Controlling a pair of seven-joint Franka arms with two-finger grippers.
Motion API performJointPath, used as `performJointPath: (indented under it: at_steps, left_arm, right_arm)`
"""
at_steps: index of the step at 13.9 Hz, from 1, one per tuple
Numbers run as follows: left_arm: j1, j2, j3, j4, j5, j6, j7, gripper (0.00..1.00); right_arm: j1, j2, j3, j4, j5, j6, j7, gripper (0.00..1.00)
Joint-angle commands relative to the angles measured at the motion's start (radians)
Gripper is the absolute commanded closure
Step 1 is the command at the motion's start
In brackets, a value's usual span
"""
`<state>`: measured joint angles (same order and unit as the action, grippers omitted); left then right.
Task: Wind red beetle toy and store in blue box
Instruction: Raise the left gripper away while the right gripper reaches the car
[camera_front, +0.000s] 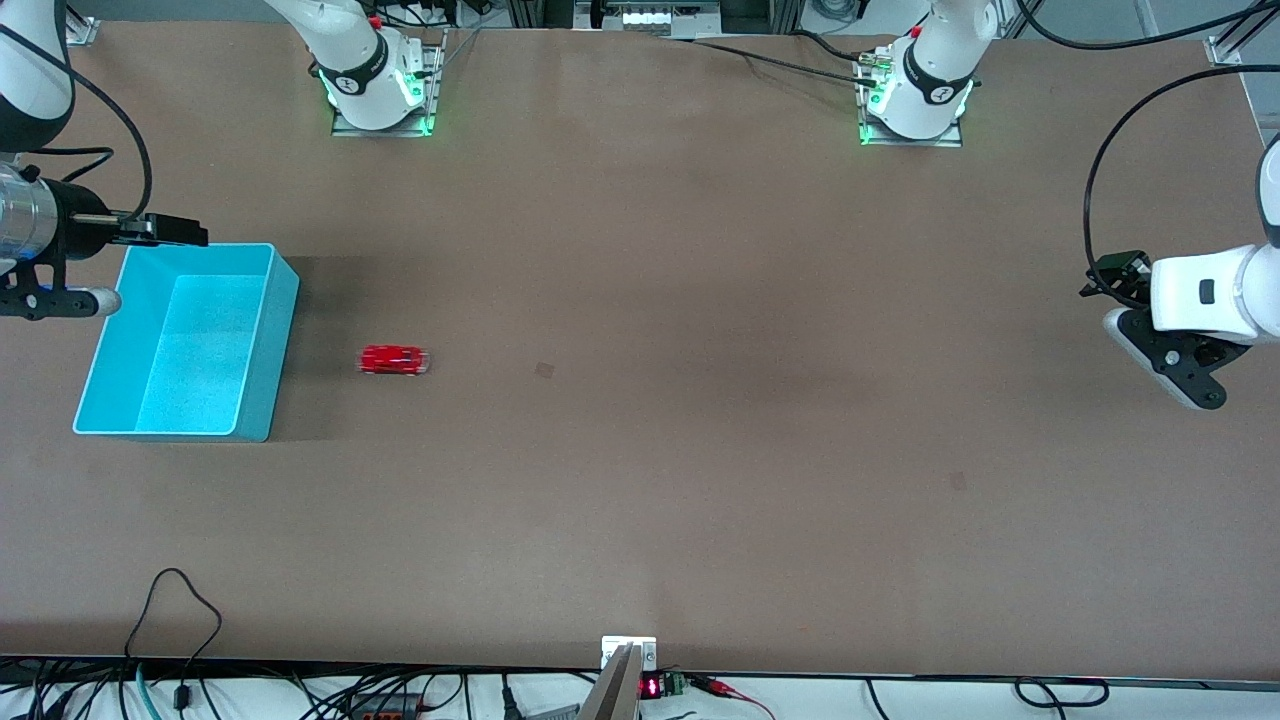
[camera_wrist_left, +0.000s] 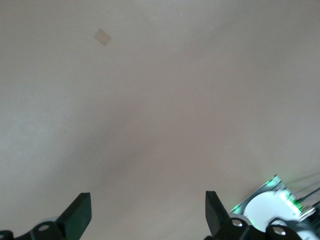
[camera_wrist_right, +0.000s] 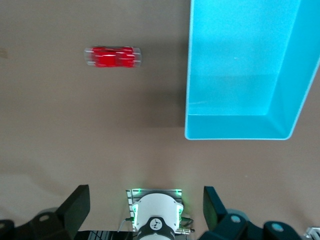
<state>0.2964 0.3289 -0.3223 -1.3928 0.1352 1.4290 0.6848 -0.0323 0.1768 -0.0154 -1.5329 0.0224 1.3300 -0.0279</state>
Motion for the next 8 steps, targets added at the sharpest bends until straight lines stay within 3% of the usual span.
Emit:
performJointPath:
  at_steps: [1, 5, 8]
  left_arm:
    - [0.003, -0.005, -0.049, 0.041, 0.012, -0.032, -0.123, 0.00]
    - [0.003, -0.010, -0.101, 0.046, 0.011, -0.032, -0.264, 0.00]
    - [0.000, -0.011, -0.122, 0.049, 0.006, -0.032, -0.472, 0.00]
  right_arm:
    - [-0.001, 0.006, 0.002, 0.007, 0.030, 0.006, -0.023, 0.00]
    - [0.005, 0.003, 0.018, -0.077, 0.024, 0.093, -0.039, 0.00]
    - [0.000, -0.011, 0.032, -0.226, 0.016, 0.291, -0.365, 0.00]
